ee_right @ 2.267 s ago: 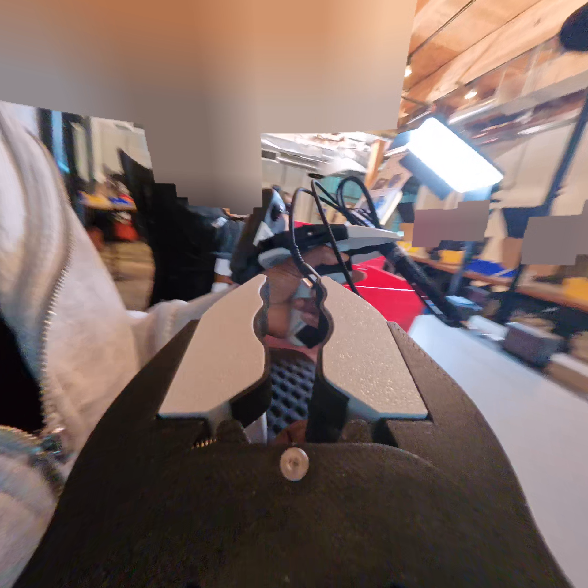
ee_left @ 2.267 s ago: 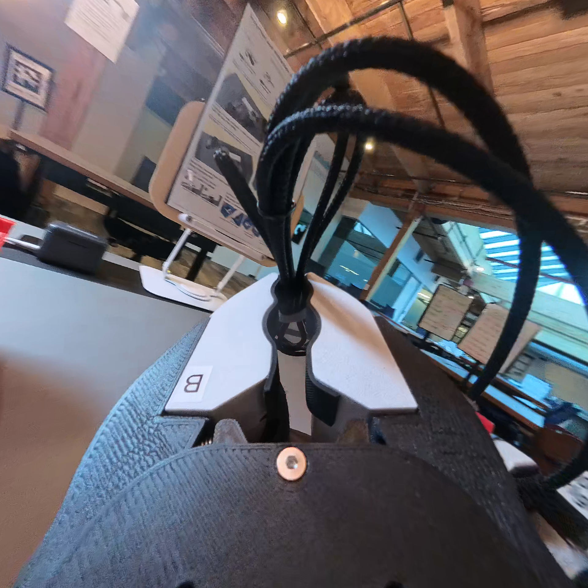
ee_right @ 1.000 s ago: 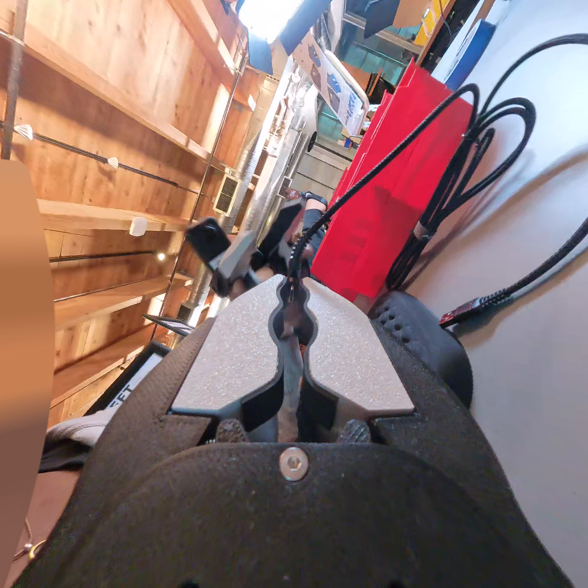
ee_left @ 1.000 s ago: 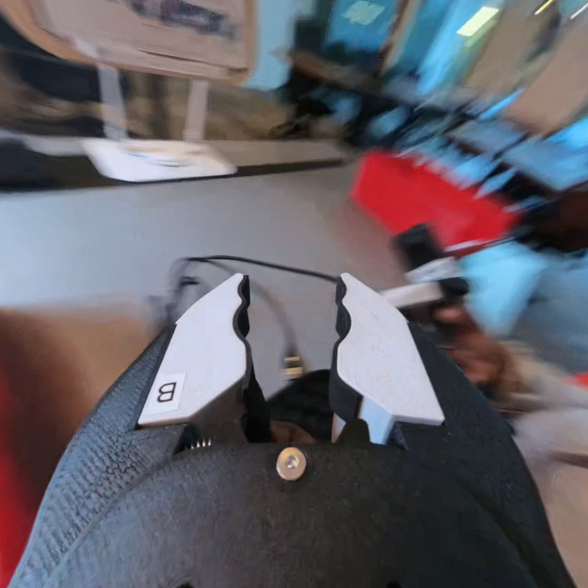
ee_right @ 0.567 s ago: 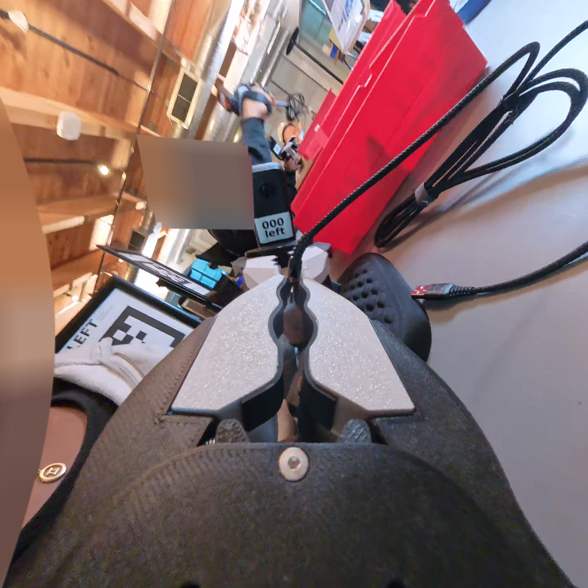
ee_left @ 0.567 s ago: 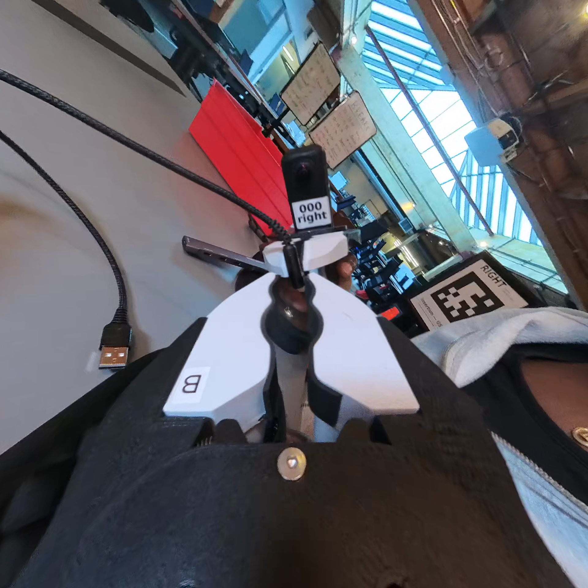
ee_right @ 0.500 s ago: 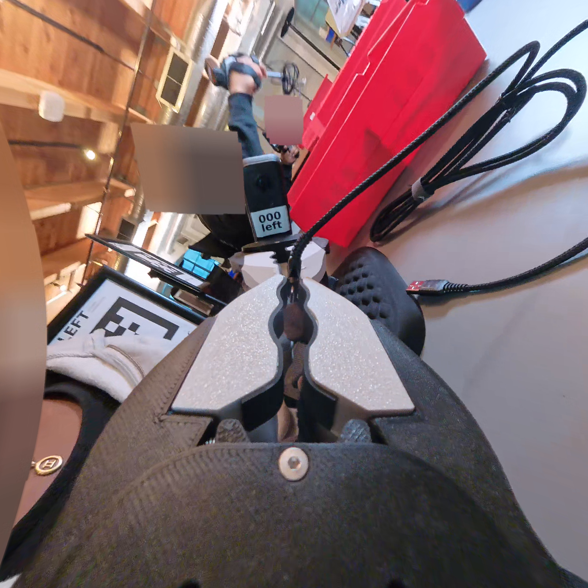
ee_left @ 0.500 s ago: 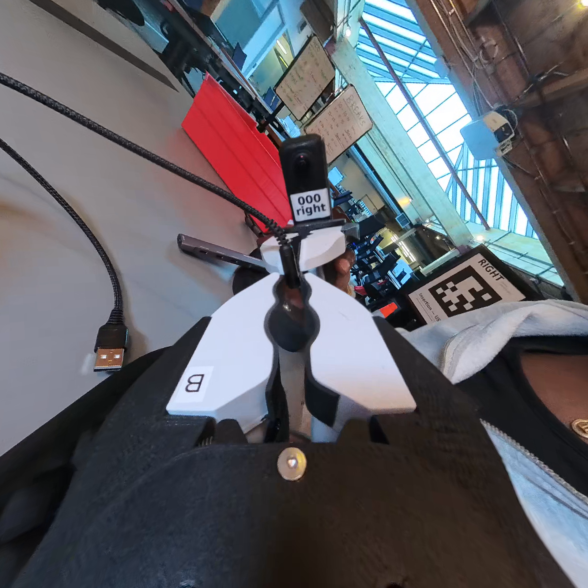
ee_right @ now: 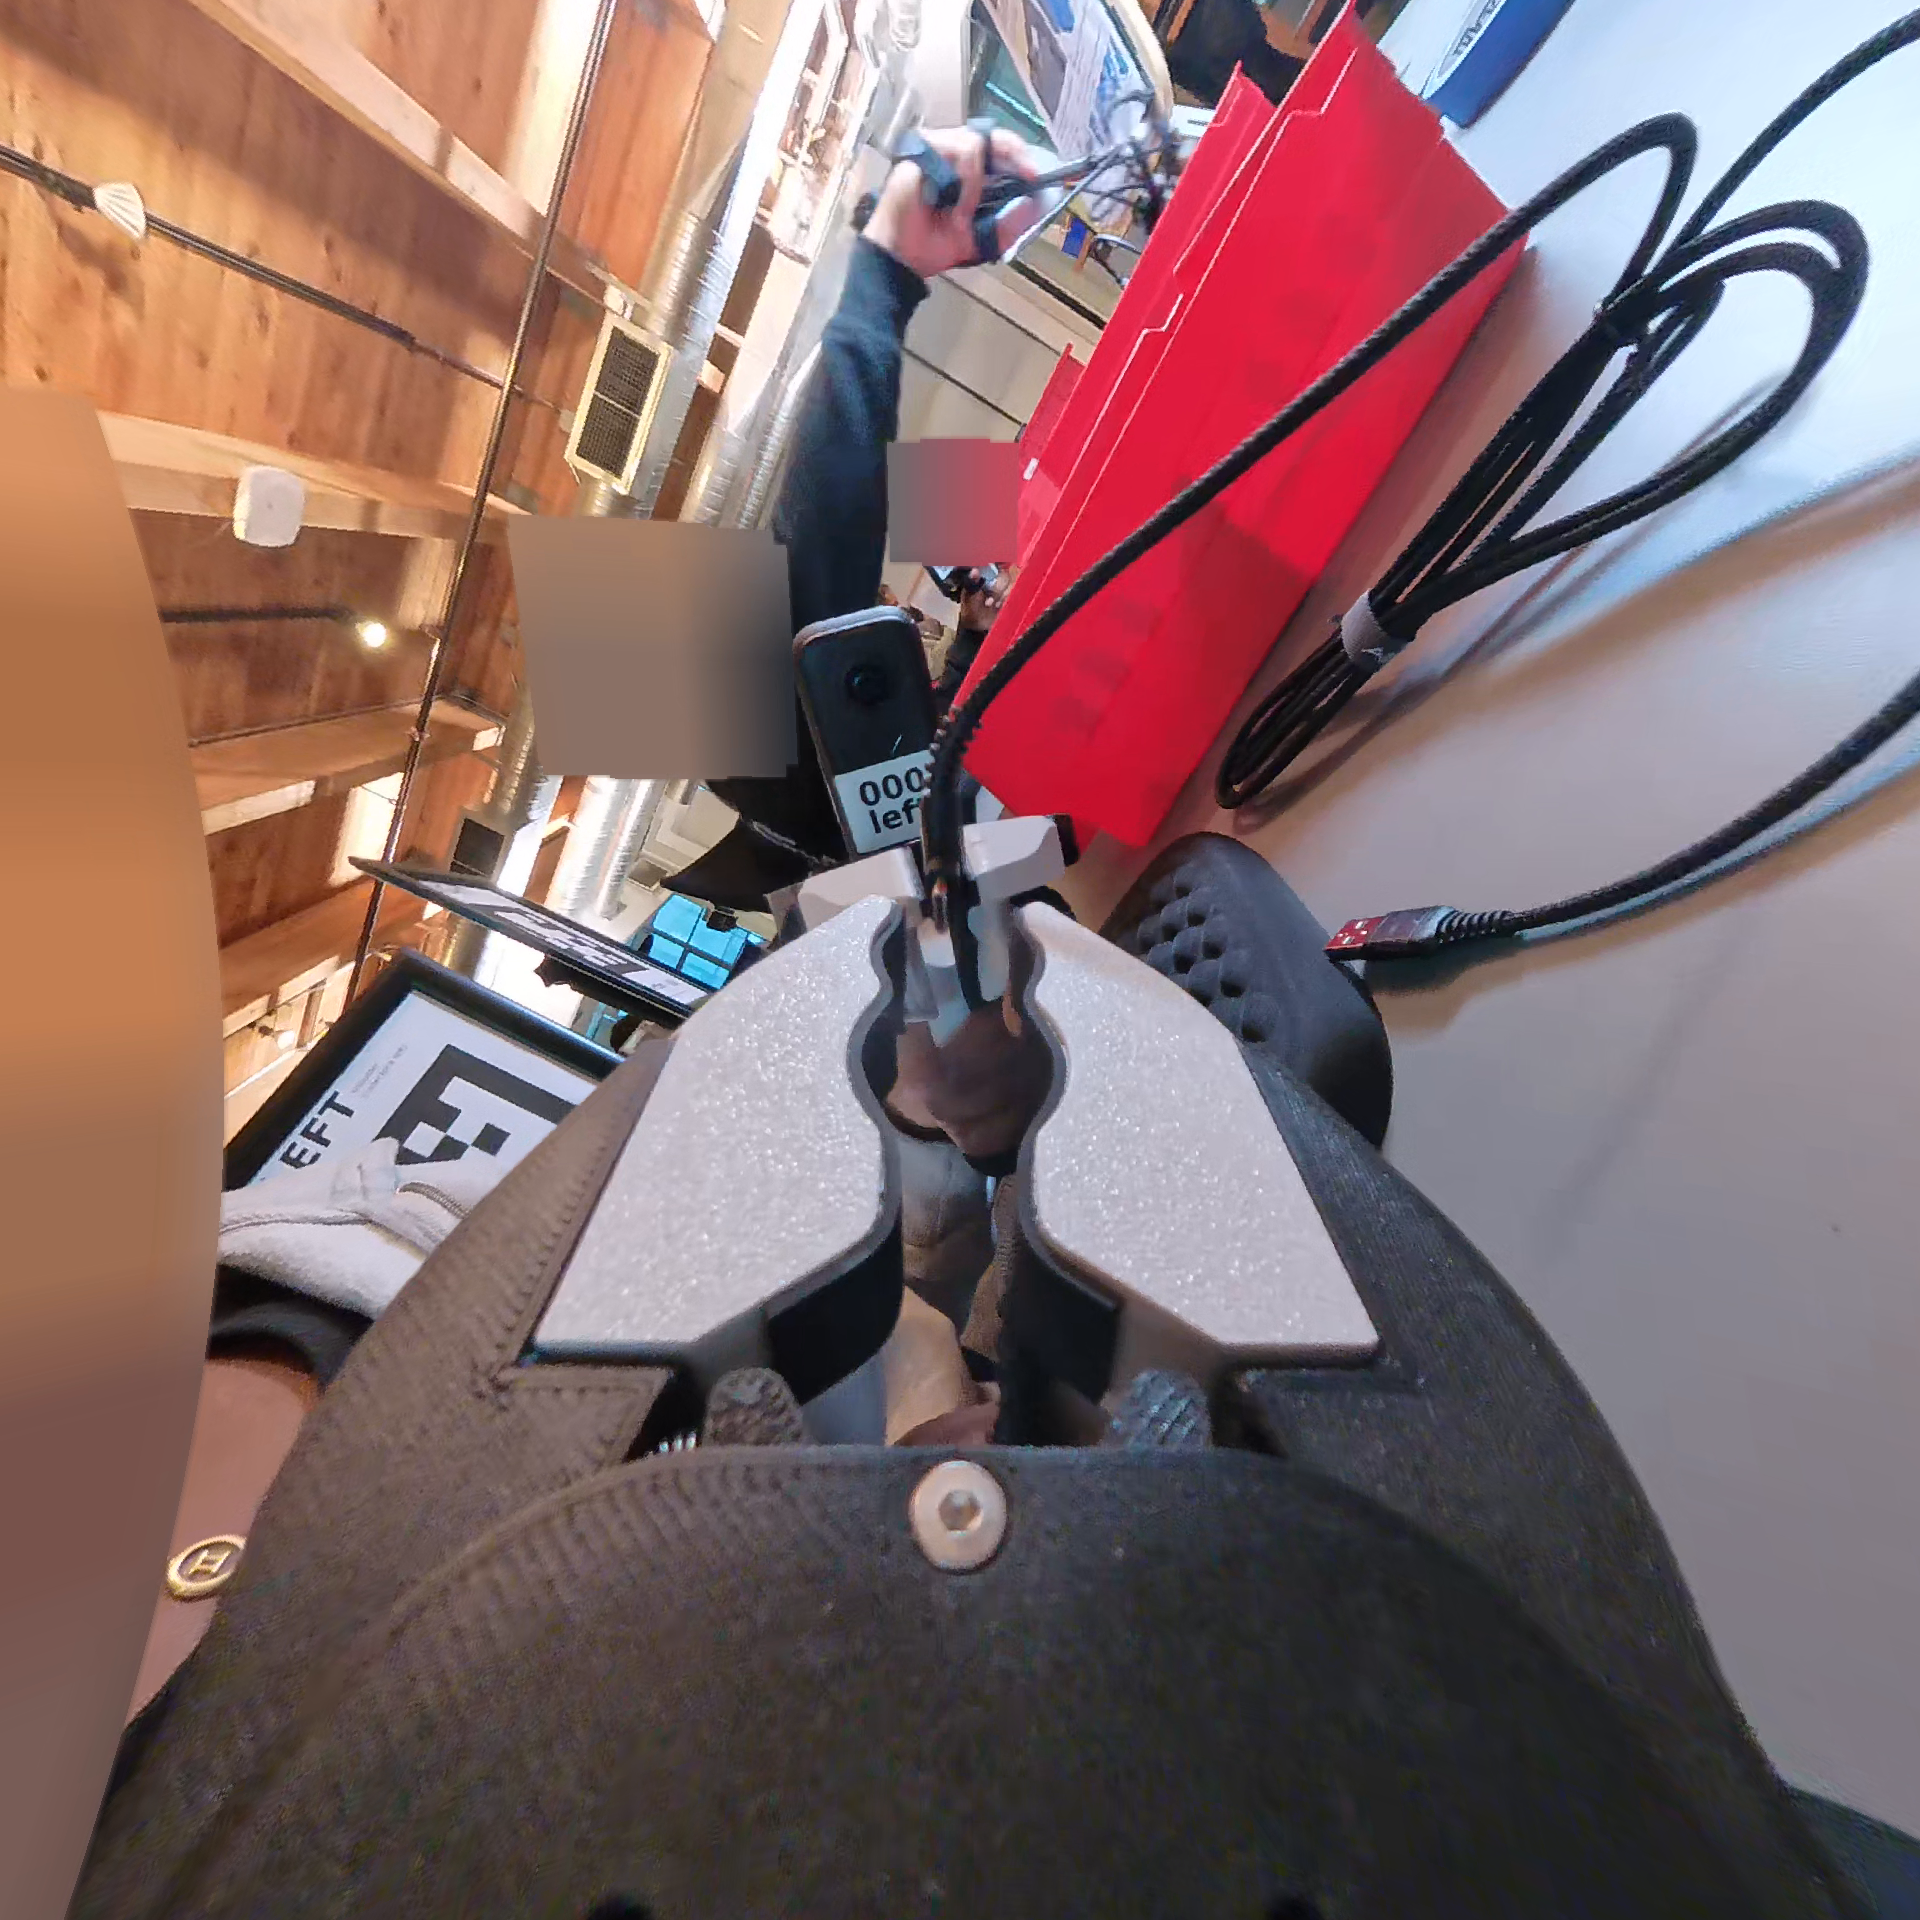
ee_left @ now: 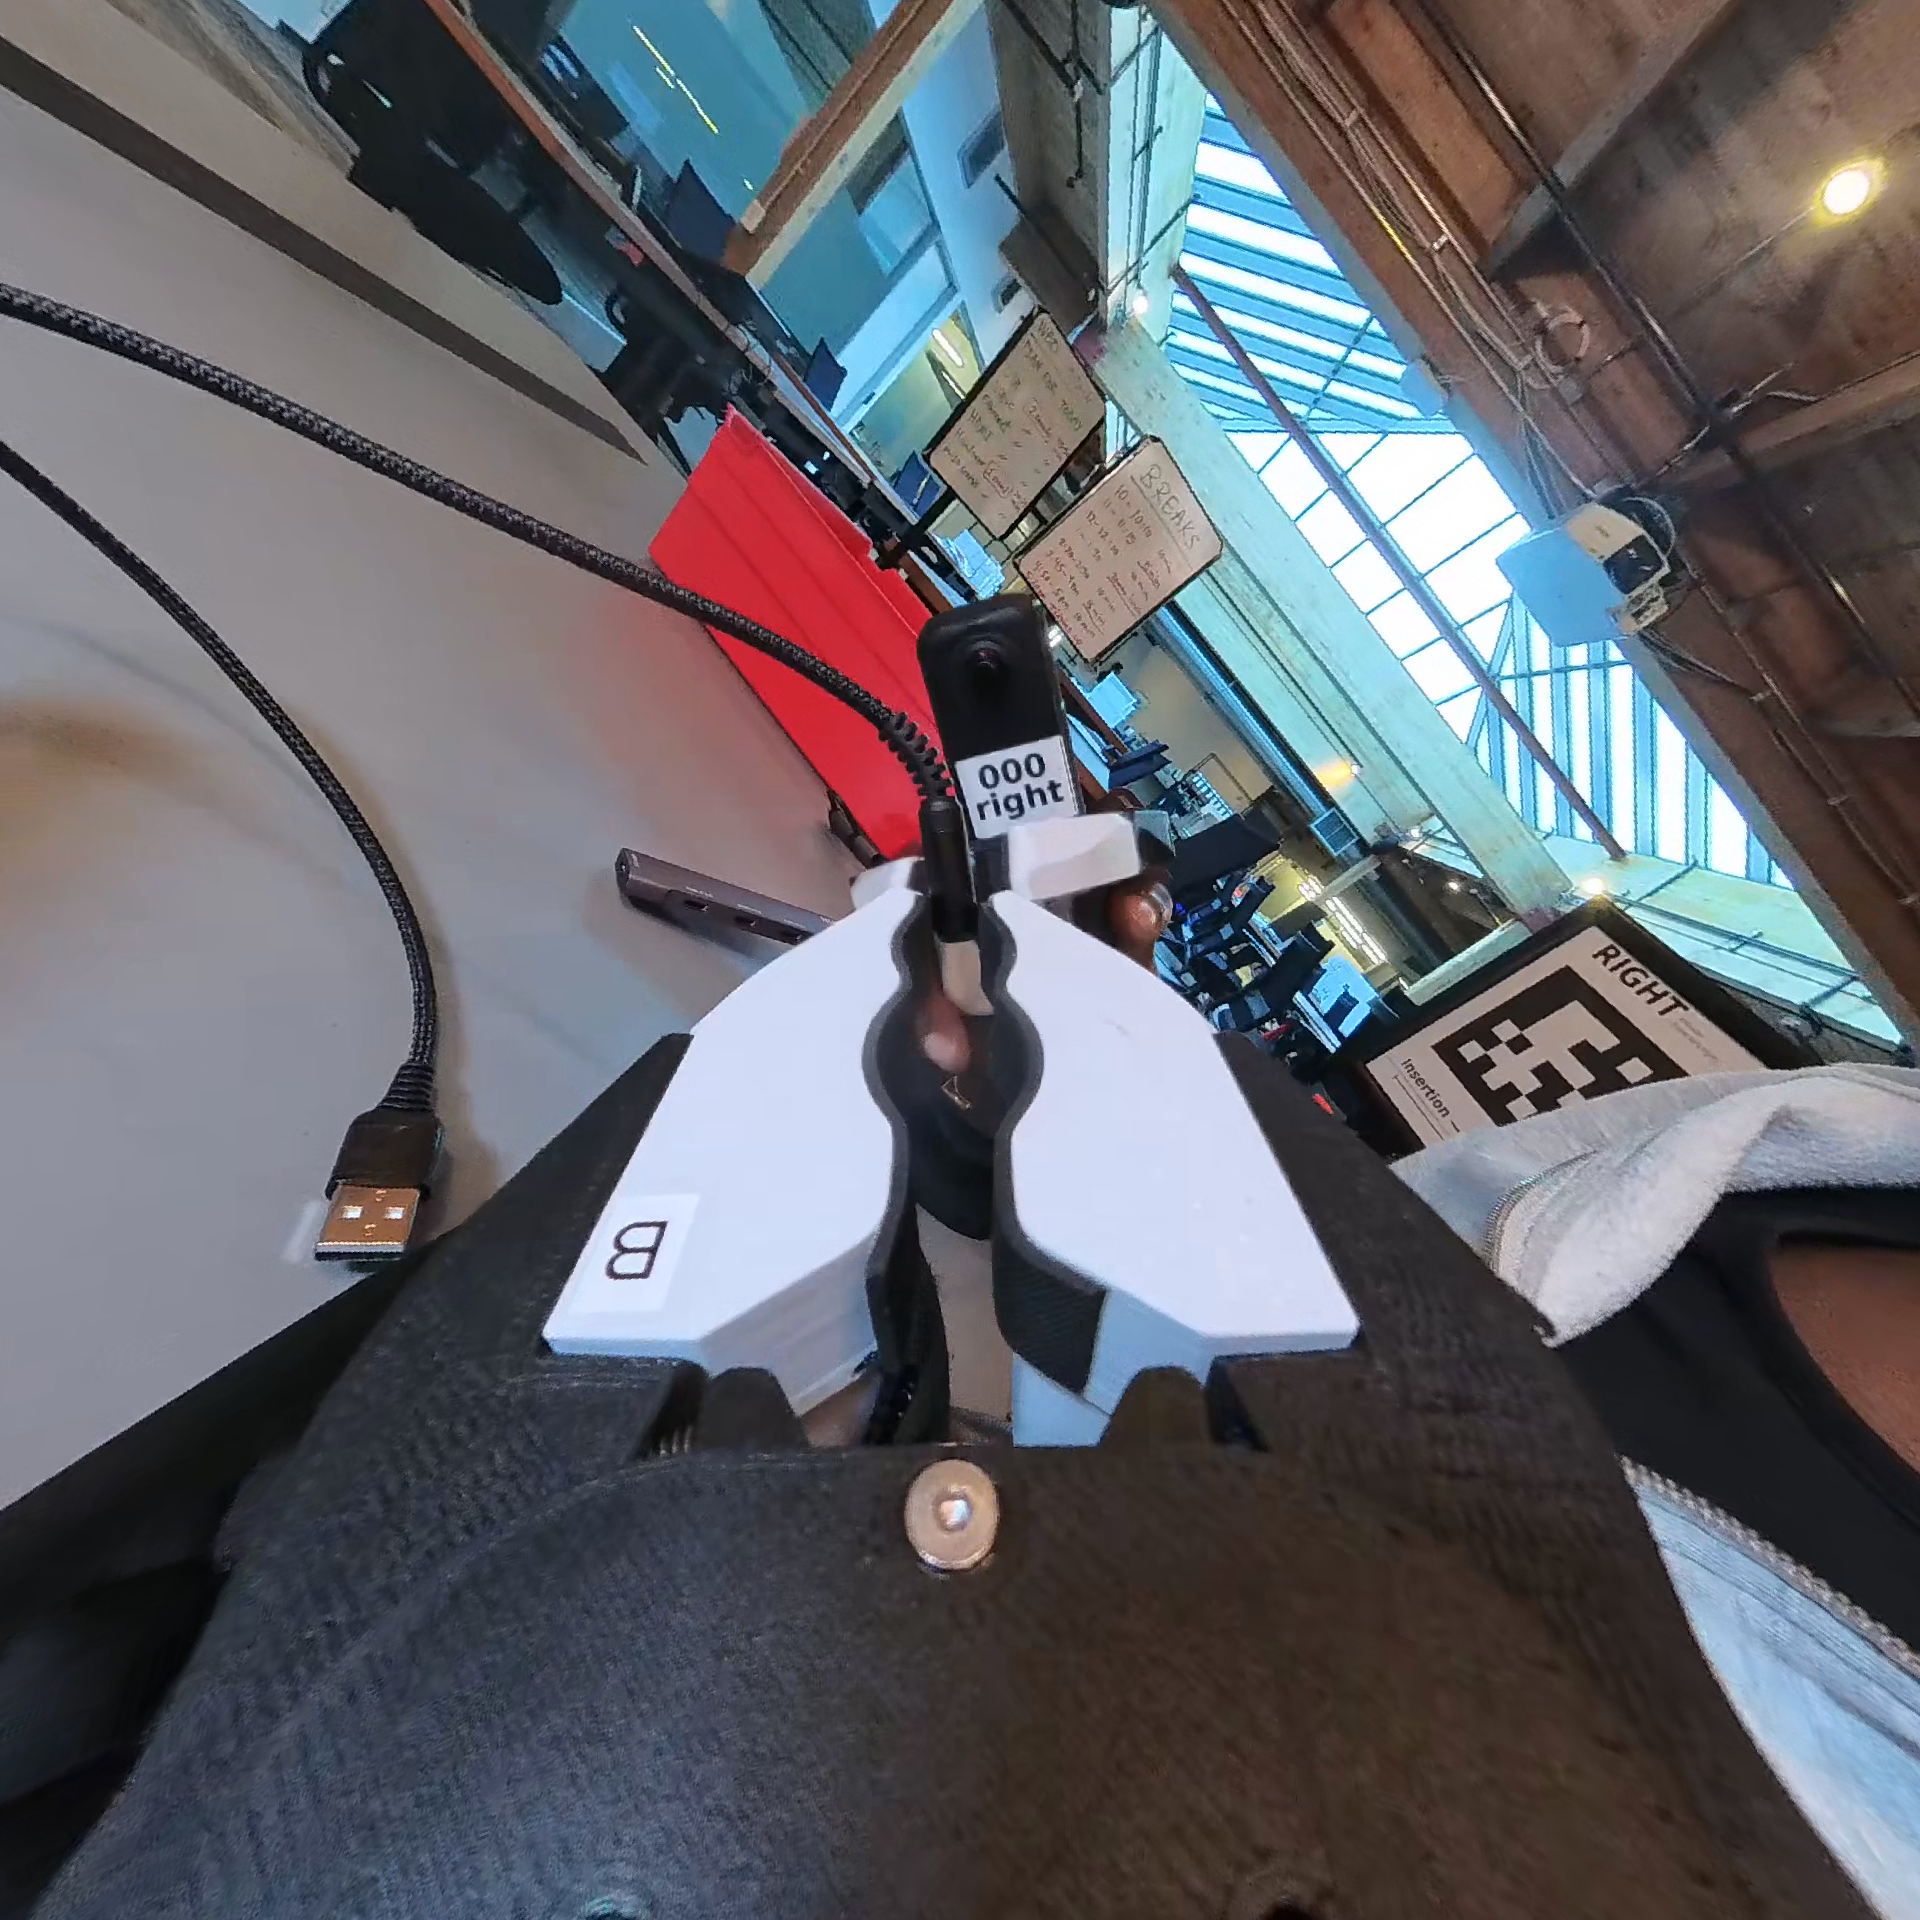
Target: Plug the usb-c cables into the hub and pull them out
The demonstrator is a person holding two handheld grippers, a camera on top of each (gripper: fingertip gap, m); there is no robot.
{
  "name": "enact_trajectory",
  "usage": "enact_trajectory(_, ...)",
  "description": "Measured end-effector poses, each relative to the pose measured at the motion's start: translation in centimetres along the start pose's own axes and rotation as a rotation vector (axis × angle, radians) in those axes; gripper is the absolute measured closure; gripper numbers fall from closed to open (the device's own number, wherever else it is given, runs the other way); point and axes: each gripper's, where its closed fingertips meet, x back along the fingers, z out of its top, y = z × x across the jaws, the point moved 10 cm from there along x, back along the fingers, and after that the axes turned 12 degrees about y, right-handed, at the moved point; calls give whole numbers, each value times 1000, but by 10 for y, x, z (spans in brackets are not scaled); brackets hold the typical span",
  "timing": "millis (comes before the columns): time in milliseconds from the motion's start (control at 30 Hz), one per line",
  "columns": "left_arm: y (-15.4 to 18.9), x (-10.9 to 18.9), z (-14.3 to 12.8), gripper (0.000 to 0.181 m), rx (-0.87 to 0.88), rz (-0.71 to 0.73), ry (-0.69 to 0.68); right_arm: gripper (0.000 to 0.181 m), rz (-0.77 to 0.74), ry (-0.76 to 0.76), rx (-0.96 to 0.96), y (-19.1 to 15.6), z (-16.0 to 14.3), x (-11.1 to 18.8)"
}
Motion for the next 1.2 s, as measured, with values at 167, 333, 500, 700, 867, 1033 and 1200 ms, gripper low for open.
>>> enact_trajectory(167, 0, -2, -2, 172, 7, -5, -30, 177, -4, -34, 86, -4, 2, 0)
enact_trajectory(333, -4, -5, -2, 162, 118, -54, -84, 178, -10, -130, 150, -10, 8, 6)
enact_trajectory(500, -5, -9, -5, 166, 146, -61, -142, 177, -15, -213, 174, -10, 6, 8)
enact_trajectory(700, -4, -12, -8, 173, 151, -78, -192, 178, -17, -244, 206, -11, 5, 12)
enact_trajectory(867, -6, -15, -8, 172, 193, -100, -241, 178, -24, -293, 232, -13, 3, 14)
enact_trajectory(1033, -4, -17, -11, 173, 153, -101, -296, 177, -30, -321, 235, -13, 2, 17)
enact_trajectory(1200, 3, -20, -13, 173, 78, -82, -205, 167, -49, -280, 256, -18, 11, 27)
